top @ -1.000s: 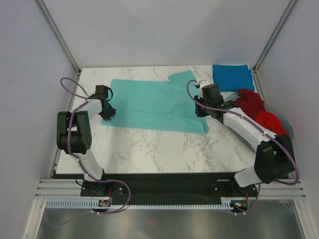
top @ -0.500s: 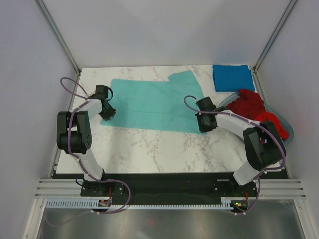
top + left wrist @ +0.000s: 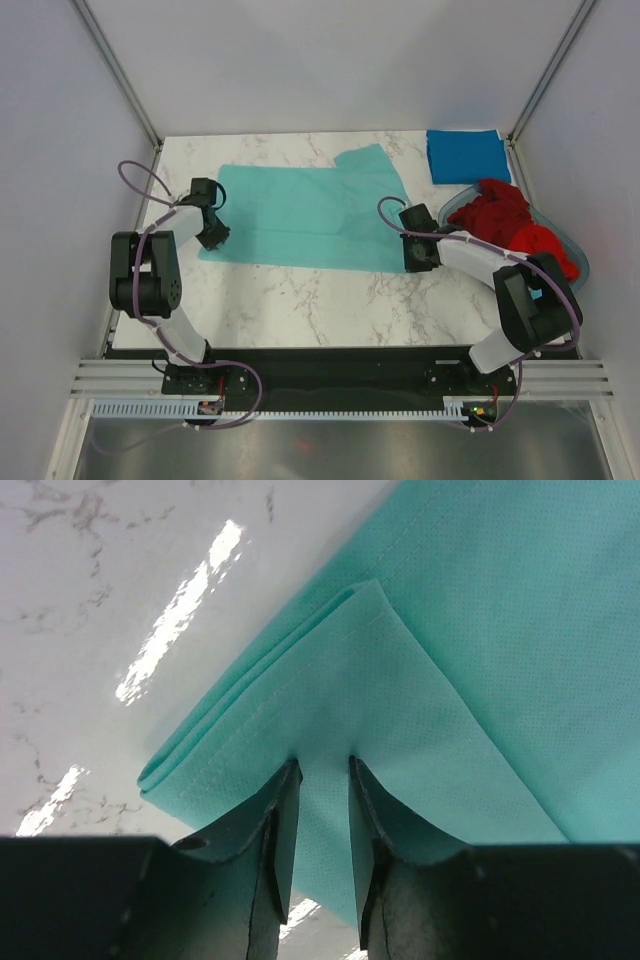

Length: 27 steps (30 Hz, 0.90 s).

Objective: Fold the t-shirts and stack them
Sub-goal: Fold the tshirt

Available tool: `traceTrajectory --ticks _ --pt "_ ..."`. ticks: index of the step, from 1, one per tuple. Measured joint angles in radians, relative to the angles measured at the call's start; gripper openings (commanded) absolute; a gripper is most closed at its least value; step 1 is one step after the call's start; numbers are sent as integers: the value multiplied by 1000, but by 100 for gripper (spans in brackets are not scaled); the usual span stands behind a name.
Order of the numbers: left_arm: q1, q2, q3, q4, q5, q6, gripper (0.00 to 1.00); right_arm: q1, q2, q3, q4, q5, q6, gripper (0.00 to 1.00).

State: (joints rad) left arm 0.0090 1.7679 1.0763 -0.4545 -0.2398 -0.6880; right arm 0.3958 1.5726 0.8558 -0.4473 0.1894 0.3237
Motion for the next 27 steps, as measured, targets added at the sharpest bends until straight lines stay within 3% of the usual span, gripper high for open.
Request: traceTrajectory --ticks 7,10,15,21,27 --pt "-27 -99 -104 -47 -35 -2 36 0 -73 -46 -56 27 75 32" --pt "-28 -144 -123 -88 -40 -1 45 0 -119 -40 -92 -9 73 38" --pt "-28 -269 -117 -121 -23 4 48 -1 -100 95 -127 -91 23 43" --pt "-45 -312 -3 -72 248 64 48 -15 121 392 -90 -245 -129 44" --pt "-171 -189 130 64 539 122 49 -55 301 574 -84 -342 -269 44"
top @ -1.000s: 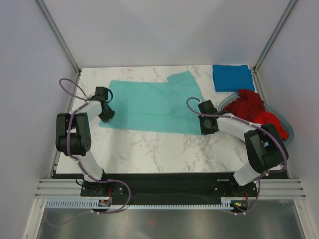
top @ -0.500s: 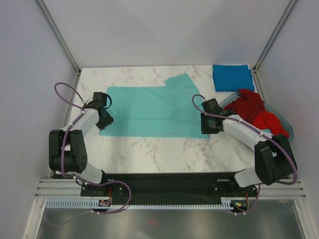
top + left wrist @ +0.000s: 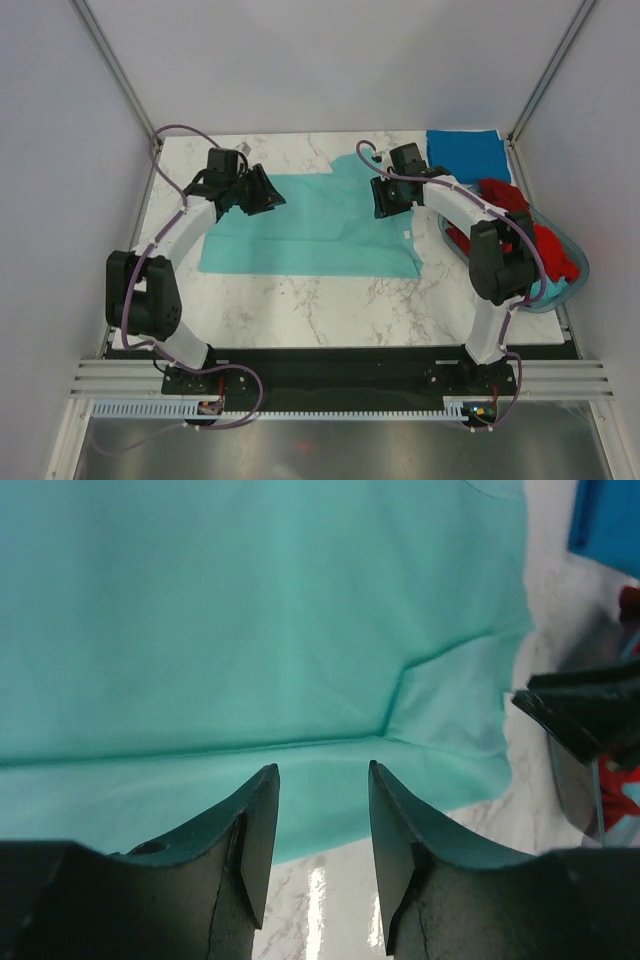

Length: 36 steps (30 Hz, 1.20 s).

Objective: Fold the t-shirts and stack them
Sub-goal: Fold the tshirt

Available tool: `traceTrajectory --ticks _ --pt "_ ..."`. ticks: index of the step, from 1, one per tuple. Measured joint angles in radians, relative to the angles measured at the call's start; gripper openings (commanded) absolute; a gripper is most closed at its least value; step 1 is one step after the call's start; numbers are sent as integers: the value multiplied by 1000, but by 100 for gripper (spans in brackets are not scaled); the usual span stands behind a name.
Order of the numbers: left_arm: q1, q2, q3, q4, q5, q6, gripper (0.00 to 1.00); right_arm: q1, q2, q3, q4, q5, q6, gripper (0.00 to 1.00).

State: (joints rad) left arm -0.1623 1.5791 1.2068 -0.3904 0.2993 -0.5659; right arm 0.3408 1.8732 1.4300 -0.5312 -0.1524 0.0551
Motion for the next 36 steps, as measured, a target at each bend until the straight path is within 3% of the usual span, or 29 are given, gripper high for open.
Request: traceTrajectory --ticks 8,21,24,30,36 --pt "-138 219 86 112 172 5 49 -85 129 100 -24 -56 -129 44" --pt "-275 498 225 164 209 2 47 -94 266 199 -42 -112 -221 40" --pt "-277 525 229 162 208 2 47 -96 269 199 -51 -112 -232 33" --pt "-282 560 259 163 206 2 47 -96 269 205 -50 -113 -243 0" --pt "-301 578 284 165 205 -3 46 -96 265 195 -22 -113 -247 0"
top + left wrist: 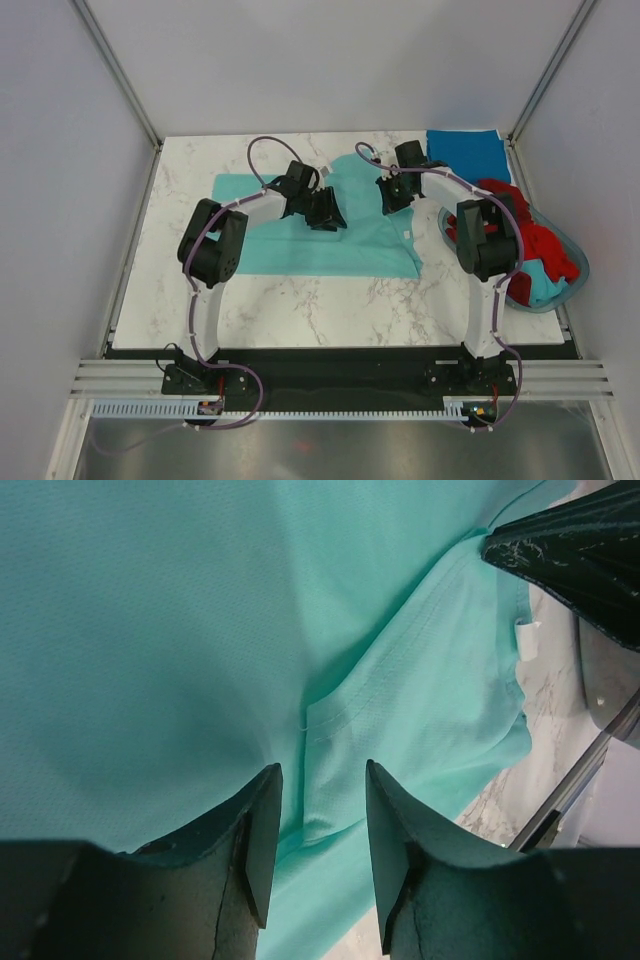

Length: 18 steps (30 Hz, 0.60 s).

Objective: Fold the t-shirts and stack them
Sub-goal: Fold the tshirt

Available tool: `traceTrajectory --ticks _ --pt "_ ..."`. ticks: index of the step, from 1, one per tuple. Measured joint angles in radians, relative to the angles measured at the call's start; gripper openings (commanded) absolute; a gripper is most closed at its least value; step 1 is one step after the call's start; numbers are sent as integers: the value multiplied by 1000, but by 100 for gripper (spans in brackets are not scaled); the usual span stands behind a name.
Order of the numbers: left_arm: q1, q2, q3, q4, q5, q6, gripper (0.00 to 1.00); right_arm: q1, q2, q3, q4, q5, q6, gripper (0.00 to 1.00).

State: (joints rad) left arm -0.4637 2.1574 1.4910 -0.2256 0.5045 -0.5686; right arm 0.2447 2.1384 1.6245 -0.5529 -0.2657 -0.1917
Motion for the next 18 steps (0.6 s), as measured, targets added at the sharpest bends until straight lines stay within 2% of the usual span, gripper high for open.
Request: traceTrajectory --ticks 11,14,18 --pt "-32 59 60 13 -4 -24 44 0 -112 -100 77 1 -8 0" --pt "-36 64 68 16 -9 -27 36 0 -128 -109 97 0 -10 0" --pt "-42 65 68 15 -28 -36 16 0 -133 -140 147 -6 -19 0"
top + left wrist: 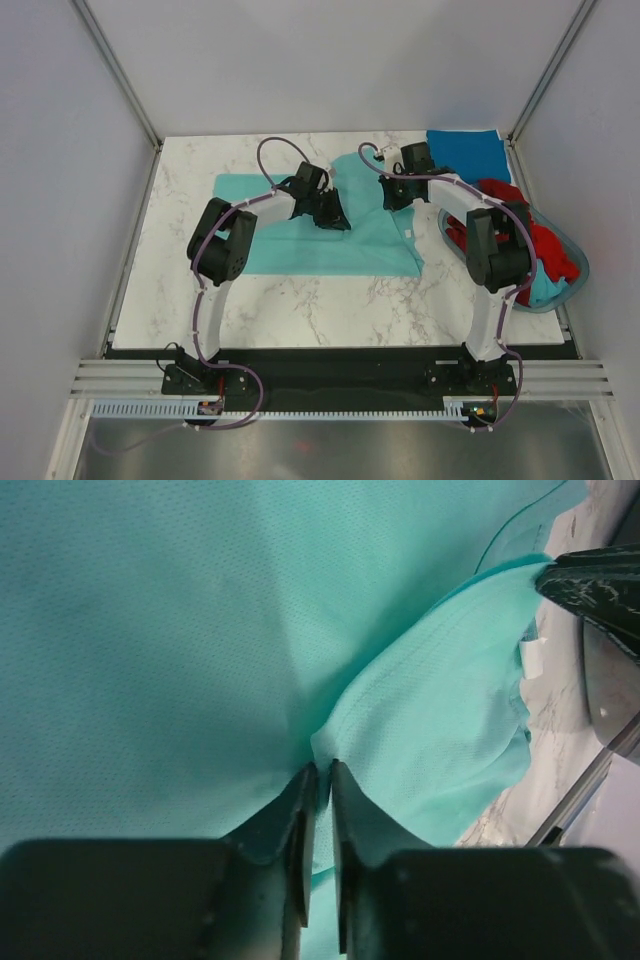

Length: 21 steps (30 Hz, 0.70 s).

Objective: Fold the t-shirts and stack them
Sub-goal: Fold the tshirt

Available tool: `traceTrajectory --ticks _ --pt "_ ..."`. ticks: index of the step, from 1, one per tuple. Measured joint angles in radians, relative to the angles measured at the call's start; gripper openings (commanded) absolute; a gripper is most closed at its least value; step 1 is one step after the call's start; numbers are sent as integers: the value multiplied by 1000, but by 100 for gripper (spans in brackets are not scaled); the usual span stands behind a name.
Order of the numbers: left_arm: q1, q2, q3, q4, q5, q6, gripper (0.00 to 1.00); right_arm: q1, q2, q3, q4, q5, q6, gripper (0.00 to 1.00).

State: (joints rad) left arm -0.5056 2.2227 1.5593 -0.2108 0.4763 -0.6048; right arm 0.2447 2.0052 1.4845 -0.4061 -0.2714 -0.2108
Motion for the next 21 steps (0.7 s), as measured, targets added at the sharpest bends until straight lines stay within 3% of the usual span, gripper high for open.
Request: traceTrajectory --ticks 1,4,11,17,21 --pt "-1 0 0 0 -5 -2 8 0 -3 -16 16 -3 -3 0" --pt "-4 0 0 0 -16 -6 2 0 -11 -64 58 -16 -7 0" --pt "-18 -7 -4 0 -61 -13 2 0 -48 -117 126 -21 -15 0" --pt "-38 -67 -54 0 -146 -47 14 0 -69 -121 158 -13 -14 1" --pt "-40 -113 -79 -3 -192 -76 31 0 -72 -121 161 4 -6 26"
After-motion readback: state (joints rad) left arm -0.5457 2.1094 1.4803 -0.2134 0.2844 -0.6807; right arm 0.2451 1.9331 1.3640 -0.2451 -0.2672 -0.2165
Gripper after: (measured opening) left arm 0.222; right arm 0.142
